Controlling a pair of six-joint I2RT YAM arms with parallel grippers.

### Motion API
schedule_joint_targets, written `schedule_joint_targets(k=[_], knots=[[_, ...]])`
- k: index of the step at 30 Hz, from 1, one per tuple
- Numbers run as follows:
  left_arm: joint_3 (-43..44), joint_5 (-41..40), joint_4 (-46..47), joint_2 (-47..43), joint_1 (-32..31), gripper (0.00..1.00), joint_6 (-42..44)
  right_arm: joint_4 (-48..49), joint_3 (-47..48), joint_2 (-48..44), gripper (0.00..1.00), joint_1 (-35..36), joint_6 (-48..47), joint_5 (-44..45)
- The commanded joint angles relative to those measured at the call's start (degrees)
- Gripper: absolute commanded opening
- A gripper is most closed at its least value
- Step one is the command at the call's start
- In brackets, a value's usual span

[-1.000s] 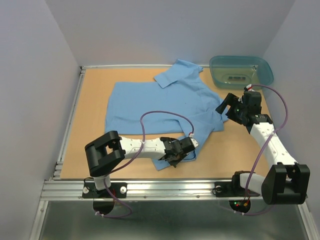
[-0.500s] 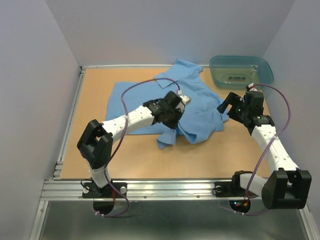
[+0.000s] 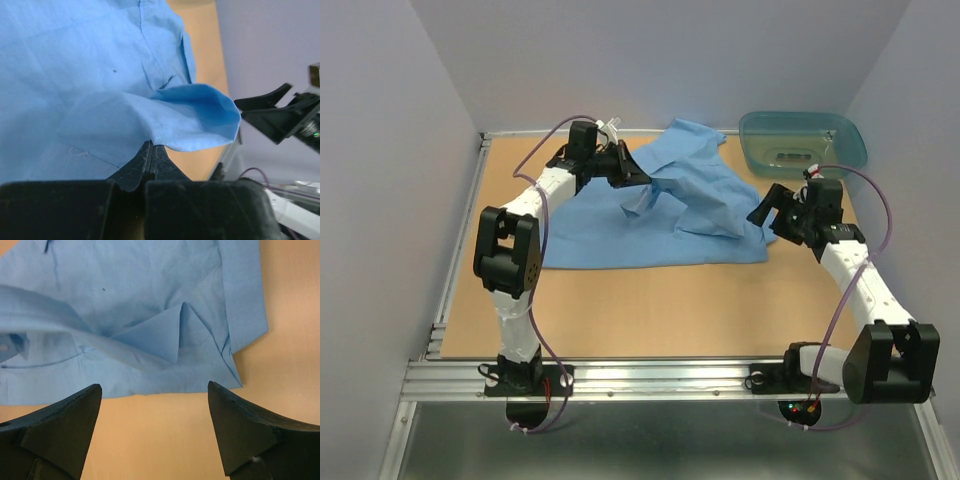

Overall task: Fold and stack the long sleeve shirts
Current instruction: Fold the shirt

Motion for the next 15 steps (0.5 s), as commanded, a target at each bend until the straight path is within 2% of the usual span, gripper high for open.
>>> schedule_joint_targets(k=[1,2,5,7,8,10,12,13,15], knots=[[-1.80,10.14,14.28,1.86,0.57,0.00,-13.54,0.44,3.82,2.97,0.91,-0.35,-0.98,-3.92],[-2.32,11.54,18.05,2.56,0.66,0.00,-17.82,0.44,3.90,3.85,0.91,-0.35,-0.98,-4.97],[-2.76,13.75,24.13,5.20,0.75,0.00,-23.47,0.88,4.26,6.76,0.91,-0.35,-0.19,-7.17],[-4.17,14.54,29.92,6.17,0.75,0.00,-32.08,2.19,4.17,7.73,0.89,-0.35,0.68,-7.88],[-4.87,14.81,36.13,6.52,0.83,0.00,-34.89,2.81,4.00,8.43,0.89,-0.26,0.95,-8.06],[-6.37,14.55,42.31,7.14,1.10,0.00,-44.03,4.56,3.82,8.96,0.88,-0.35,1.83,-8.41],[-8.99,12.80,53.99,7.67,1.97,0.00,-51.49,5.36,3.82,10.36,0.86,-0.26,2.27,-10.16],[-9.96,12.09,62.91,7.93,2.24,0.00,-59.45,6.32,3.82,10.80,0.86,-0.26,2.80,-11.21],[-12.34,9.63,72.09,9.15,2.77,0.00,-66.70,7.03,3.73,11.68,0.86,0.09,2.98,-11.40]])
